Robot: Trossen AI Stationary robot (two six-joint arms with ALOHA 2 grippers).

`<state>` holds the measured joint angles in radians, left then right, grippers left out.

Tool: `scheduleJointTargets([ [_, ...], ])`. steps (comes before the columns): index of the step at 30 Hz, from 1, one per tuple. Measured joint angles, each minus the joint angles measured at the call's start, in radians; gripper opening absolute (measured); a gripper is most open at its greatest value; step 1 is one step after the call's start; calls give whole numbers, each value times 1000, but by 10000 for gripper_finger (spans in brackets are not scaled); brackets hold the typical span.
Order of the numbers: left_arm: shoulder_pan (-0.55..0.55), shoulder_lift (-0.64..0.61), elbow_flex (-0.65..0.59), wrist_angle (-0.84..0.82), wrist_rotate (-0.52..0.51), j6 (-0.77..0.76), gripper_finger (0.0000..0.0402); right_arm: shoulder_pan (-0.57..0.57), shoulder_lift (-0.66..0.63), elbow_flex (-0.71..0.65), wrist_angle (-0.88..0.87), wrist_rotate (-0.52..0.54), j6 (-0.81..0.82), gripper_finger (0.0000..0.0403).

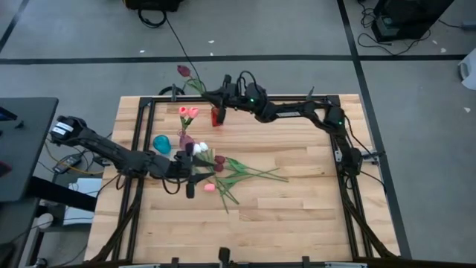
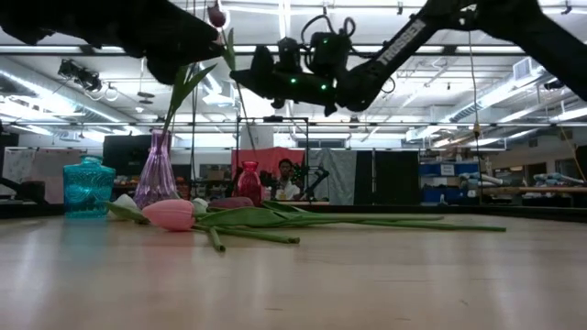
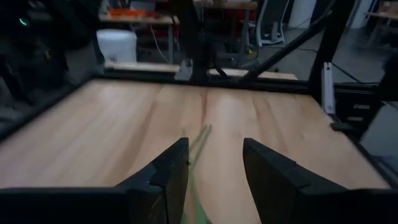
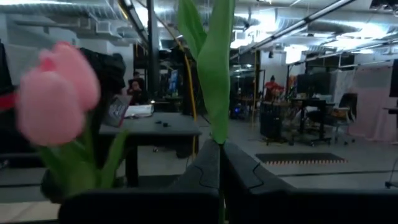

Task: Sort flowers into vase by color
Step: Put the dark red flower into the red vase

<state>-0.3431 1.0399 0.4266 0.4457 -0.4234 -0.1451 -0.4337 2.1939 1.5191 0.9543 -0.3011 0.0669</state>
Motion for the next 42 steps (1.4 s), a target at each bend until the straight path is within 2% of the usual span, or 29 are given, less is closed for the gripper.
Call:
scheduleJointTargets([
  [4,-19,-29,-1,-137,7,-69,158,-11,56,64,14,2,1,8],
  [9,-38,-33,-1,-145,8,-42,158,-23,95,129,23,0,-2,8],
  [16,-40,-32,-1,-212,6,-42,158,-33,90,136,14,9,-36,8],
  [28,-40,-32,-1,-217,5,-40,158,-33,90,136,-136,23,-74,10],
  [32,-40,-32,-1,-235,5,-45,158,-38,81,134,-246,19,-71,32],
  [37,-40,-32,-1,-240,3,-57,158,-51,9,134,-474,11,-84,86],
  [42,-40,-32,-1,-249,-30,-68,158,-59,-101,134,-818,14,-124,120],
])
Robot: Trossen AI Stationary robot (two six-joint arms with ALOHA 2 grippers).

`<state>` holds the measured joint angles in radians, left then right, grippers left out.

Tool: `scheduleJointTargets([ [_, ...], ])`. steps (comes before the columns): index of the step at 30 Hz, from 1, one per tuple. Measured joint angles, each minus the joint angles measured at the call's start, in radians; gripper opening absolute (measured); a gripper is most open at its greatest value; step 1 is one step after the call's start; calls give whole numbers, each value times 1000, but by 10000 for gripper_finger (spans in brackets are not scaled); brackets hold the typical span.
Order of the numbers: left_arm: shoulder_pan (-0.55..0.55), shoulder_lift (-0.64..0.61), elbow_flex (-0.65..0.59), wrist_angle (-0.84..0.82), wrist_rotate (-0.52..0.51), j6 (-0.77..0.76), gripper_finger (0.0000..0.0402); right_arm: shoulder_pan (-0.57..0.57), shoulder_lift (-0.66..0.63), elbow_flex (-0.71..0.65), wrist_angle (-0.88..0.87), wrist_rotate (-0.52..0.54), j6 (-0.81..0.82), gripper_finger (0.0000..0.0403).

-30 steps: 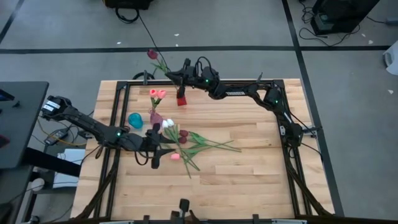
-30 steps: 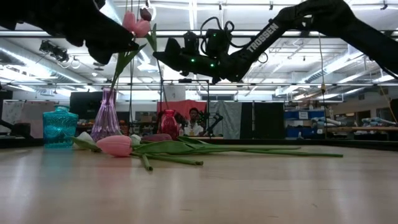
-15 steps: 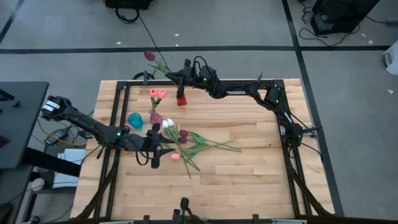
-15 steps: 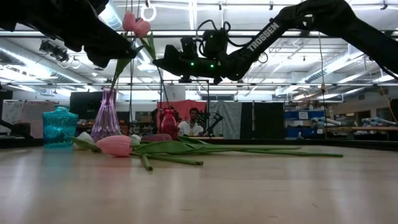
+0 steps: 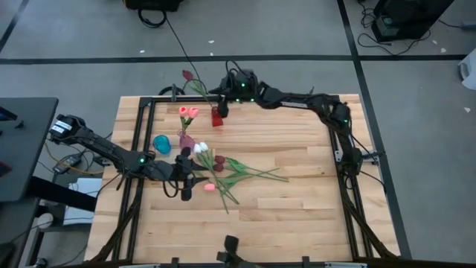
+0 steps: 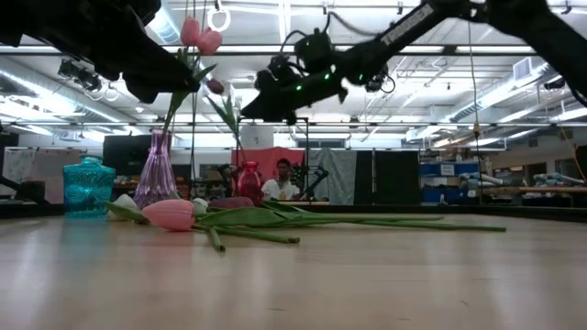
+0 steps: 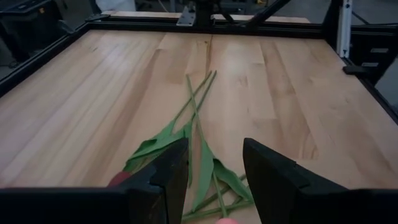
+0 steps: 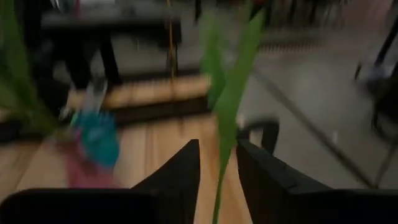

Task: Sort flowers into vase by color
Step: Put the dark red flower into the red vase

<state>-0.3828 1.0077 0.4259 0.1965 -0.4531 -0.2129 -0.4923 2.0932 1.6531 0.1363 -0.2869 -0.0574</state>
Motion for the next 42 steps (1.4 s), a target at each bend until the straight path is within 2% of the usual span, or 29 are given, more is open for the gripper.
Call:
scheduleJointTargets([
  [5,0,0,0,-6,-34,-5,158,35,-126,0,-456,74,-108,120],
  [8,2,0,0,-3,-86,1,158,108,-164,-69,-576,110,-122,119],
  [12,3,0,0,6,-177,2,158,213,-201,-217,-574,107,-101,118],
  [15,3,0,0,38,-186,2,158,279,-216,-312,-529,129,-68,118],
  [21,3,0,1,126,-186,25,158,368,-216,-410,-516,289,-3,118],
  [29,2,0,1,129,-184,-3,158,440,-216,-457,-600,284,132,118],
  [37,2,0,1,128,-182,-2,158,466,-200,-467,-576,328,147,118],
  [42,2,0,1,126,-182,-5,158,469,-155,-468,-579,293,159,118],
])
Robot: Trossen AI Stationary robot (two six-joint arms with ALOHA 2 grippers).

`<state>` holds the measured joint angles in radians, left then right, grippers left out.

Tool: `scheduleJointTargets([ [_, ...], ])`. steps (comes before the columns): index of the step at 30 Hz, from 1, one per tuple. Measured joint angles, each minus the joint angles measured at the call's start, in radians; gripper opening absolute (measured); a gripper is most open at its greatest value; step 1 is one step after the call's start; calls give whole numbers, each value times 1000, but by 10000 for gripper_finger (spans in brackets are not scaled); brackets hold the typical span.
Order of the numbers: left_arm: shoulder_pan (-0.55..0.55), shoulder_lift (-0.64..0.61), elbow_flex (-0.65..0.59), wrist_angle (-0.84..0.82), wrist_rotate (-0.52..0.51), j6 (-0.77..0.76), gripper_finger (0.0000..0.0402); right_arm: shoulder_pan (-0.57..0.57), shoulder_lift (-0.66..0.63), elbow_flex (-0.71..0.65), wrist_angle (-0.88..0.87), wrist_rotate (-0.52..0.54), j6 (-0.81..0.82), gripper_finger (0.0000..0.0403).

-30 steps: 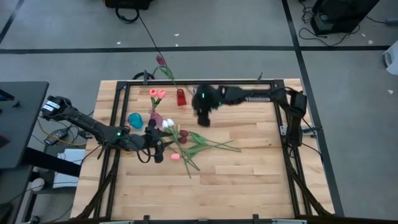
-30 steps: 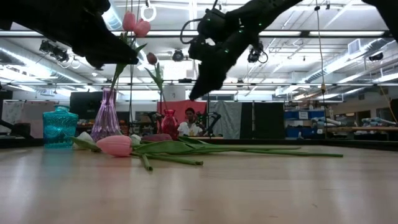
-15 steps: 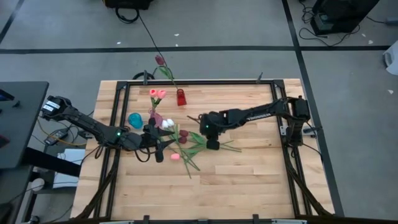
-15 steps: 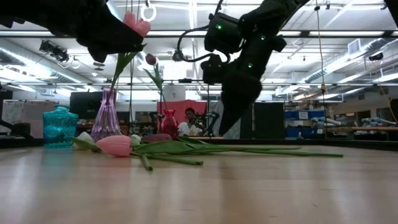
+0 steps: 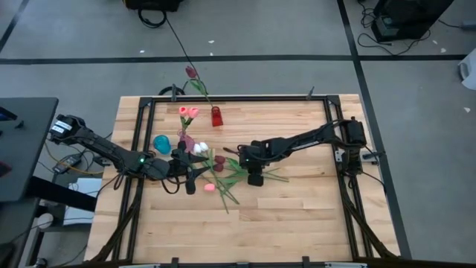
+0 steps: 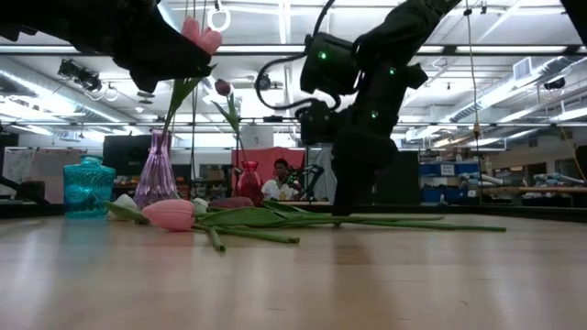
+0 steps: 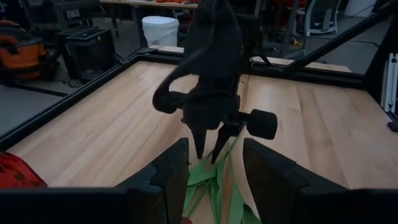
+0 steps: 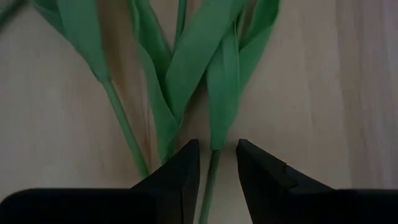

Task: Sort flowers into vase by color
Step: Put the dark red flower into the red vase

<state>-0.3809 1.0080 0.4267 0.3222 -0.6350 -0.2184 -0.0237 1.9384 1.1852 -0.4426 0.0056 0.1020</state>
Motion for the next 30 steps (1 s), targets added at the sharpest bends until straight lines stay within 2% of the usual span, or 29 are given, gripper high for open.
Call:
scheduleJointTargets([
  [5,0,0,0,-3,0,-1,158,3,4,0,2,39,1,110],
  [8,0,0,0,-3,0,-2,158,1,4,0,7,48,14,76],
  [11,0,0,0,3,0,1,158,-6,5,0,18,46,34,21],
  [14,0,0,0,8,0,2,158,-18,-8,0,29,74,70,15],
  [16,0,0,0,8,0,6,158,-31,-37,0,31,136,79,14],
  [19,0,0,0,8,0,18,158,-46,-81,0,51,317,59,7],
  [21,0,0,0,9,0,29,158,-50,-104,0,115,428,7,8],
  [22,0,0,0,9,0,30,158,-51,-113,0,169,448,-30,9],
  [24,0,0,0,12,0,31,158,-60,-130,0,320,419,-104,9],
  [30,-1,0,0,17,0,57,158,-171,-142,1,780,148,-239,7],
])
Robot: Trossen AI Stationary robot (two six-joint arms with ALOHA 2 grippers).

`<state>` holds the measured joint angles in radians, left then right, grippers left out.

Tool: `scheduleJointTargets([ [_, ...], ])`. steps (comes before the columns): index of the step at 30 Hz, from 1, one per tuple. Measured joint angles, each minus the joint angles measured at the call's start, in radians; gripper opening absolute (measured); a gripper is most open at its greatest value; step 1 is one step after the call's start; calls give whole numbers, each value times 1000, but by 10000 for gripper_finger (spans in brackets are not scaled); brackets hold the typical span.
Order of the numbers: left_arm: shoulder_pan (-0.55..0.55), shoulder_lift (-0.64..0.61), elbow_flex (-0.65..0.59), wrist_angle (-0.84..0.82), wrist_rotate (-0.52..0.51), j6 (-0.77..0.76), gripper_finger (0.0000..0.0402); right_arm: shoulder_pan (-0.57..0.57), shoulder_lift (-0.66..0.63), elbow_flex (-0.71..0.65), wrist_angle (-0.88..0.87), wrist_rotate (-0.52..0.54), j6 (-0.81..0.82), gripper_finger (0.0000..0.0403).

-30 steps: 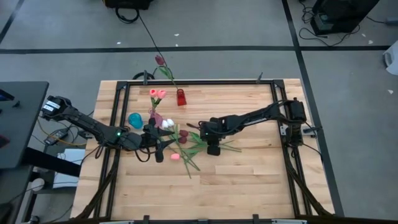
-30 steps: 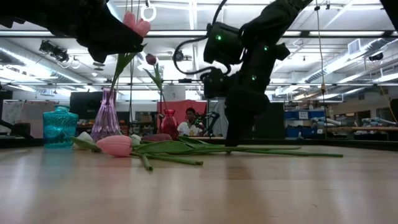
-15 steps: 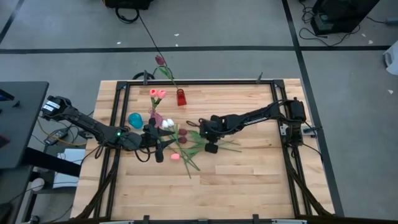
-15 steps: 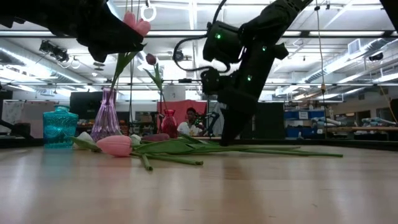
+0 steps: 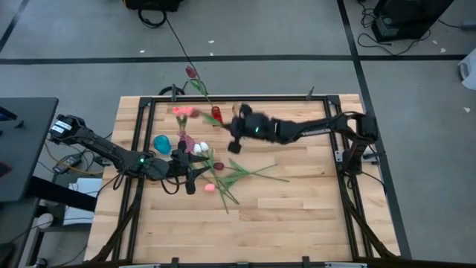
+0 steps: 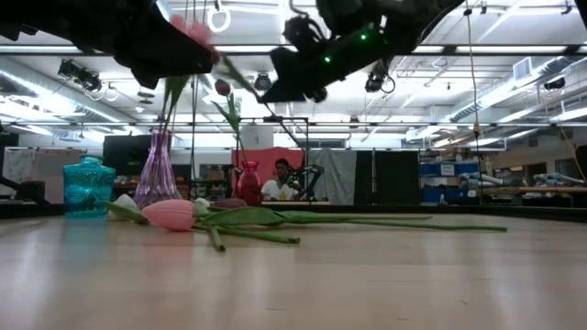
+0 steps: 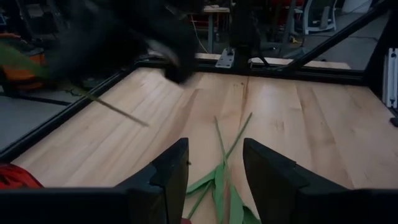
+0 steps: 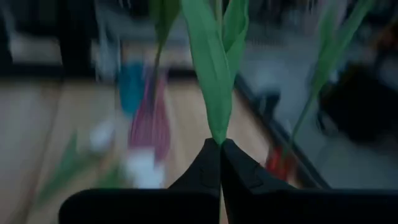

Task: Sort flowers into vase by color
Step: Put the dark red flower into the red vase

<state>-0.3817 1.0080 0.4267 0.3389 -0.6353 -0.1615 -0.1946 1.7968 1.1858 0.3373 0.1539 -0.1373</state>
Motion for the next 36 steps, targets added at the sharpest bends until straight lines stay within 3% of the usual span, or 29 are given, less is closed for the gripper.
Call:
scheduleJointTargets([
  [6,0,0,0,-1,0,4,158,-134,73,2,427,-311,93,6],
  [12,0,0,0,8,0,20,158,-188,205,14,768,-331,119,6],
  [18,0,0,0,8,0,25,158,-201,277,87,666,-376,135,5],
  [22,1,0,0,8,-34,29,158,-173,281,139,575,-351,15,5],
  [36,1,0,0,9,-55,27,158,-228,272,202,660,-332,-9,5],
])
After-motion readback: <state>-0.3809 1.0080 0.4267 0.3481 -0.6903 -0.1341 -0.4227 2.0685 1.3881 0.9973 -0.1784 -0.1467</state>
